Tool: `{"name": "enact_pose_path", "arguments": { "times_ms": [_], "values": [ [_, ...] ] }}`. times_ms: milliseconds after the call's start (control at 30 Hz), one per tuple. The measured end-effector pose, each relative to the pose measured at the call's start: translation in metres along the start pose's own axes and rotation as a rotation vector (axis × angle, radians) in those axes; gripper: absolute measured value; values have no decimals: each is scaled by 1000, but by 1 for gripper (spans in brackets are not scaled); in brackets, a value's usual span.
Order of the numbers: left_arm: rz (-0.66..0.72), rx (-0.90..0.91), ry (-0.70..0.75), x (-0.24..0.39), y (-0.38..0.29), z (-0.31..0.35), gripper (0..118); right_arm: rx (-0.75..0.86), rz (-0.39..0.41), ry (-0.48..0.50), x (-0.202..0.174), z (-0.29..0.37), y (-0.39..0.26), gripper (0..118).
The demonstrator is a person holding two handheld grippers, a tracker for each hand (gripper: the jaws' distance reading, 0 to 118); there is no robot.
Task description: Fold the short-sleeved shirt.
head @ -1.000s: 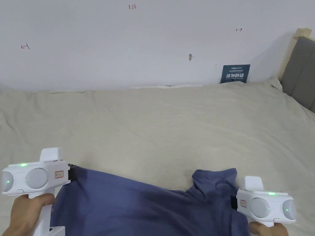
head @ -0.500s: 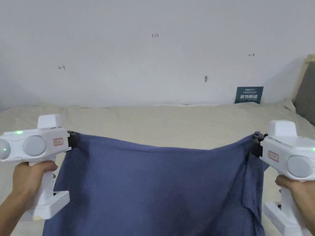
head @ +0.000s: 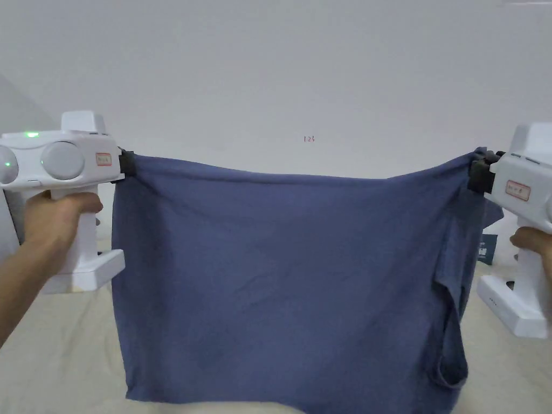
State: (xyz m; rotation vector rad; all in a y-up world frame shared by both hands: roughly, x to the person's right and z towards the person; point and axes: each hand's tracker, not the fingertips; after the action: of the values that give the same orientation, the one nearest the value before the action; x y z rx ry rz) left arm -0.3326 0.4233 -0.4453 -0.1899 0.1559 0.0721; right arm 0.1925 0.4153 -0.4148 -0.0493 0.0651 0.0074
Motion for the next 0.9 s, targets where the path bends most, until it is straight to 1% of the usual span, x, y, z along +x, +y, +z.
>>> {"name": "enact_pose_path", "arguments": {
  "times_ms": [100,167,300,400,667,833,900],
  "values": [
    [23,23,-2,5,9,-2,4,23,15,3,-3,-9,12,3],
    [31,29,-7,5,7,-9,4,31,6,5,4,-21,10,3],
    [36,3,-13,15,-16,-36,4,13,4,2,9,-39,-10,3],
    [30,-51,-17,15,-49,-65,4,-36,1,2,14,-54,-44,3],
    [18,-251,-32,12,-166,-111,4,-238,-56,-9,30,-82,-163,3],
    [26,-359,-44,5,-234,-105,4,-356,-86,-14,32,-67,-230,3],
    [21,-392,-47,8,-257,-81,4,-397,-89,-5,31,-51,-254,3]
  ]
}}
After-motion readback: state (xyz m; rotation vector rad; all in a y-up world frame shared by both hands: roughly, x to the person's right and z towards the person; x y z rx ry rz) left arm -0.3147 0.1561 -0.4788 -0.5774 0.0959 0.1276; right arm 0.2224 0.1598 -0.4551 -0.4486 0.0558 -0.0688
